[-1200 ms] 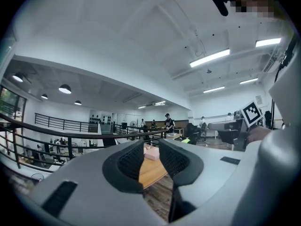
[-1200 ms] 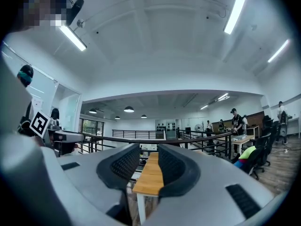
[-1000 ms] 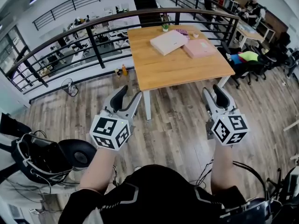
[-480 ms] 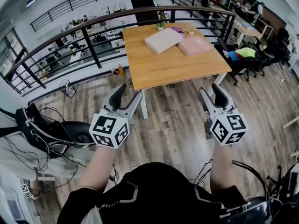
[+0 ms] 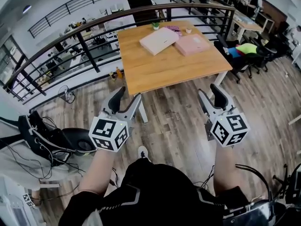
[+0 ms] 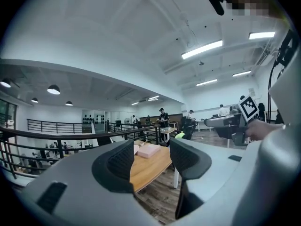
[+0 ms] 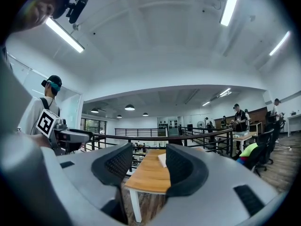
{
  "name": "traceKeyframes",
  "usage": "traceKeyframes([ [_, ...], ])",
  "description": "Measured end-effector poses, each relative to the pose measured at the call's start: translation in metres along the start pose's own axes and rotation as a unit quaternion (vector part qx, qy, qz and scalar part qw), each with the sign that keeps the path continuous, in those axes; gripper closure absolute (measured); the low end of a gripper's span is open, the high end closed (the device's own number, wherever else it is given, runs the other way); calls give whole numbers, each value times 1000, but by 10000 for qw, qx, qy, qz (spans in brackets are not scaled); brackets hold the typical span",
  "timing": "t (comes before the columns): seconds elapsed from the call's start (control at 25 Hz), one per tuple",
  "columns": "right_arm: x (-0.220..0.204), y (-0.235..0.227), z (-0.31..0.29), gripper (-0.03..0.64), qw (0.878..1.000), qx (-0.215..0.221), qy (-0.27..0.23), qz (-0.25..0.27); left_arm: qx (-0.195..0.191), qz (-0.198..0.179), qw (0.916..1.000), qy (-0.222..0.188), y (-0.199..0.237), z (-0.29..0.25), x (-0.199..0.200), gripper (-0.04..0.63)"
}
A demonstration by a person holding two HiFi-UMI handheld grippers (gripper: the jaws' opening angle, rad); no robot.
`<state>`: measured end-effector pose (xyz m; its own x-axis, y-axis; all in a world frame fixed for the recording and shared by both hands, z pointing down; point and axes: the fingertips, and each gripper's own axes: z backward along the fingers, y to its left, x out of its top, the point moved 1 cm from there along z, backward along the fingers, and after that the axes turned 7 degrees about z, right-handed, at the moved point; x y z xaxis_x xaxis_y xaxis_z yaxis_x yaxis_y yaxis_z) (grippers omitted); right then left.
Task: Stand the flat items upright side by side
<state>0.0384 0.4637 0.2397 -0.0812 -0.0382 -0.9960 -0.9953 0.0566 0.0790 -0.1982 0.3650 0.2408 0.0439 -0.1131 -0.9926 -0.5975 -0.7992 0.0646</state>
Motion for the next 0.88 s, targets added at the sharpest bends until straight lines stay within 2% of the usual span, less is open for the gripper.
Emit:
traceKeyframes([
  [0.12, 6, -5, -18, 385, 10000, -74, 12, 24, -86, 26, 10000, -34, 15, -19, 8, 344],
  [0.28, -8, -29, -57, 386, 9998, -174, 62, 36, -204, 59, 9997, -72, 36, -70, -1, 344],
  [0.56, -2, -46, -139, 387, 9994, -308, 154, 92, -384, 100, 9992, -58, 99, -139, 9, 344],
  [0.88, 4, -45, -214, 387, 9990, -321, 293, 78, -395, 196, 9990, -66, 166, -185, 23, 344],
])
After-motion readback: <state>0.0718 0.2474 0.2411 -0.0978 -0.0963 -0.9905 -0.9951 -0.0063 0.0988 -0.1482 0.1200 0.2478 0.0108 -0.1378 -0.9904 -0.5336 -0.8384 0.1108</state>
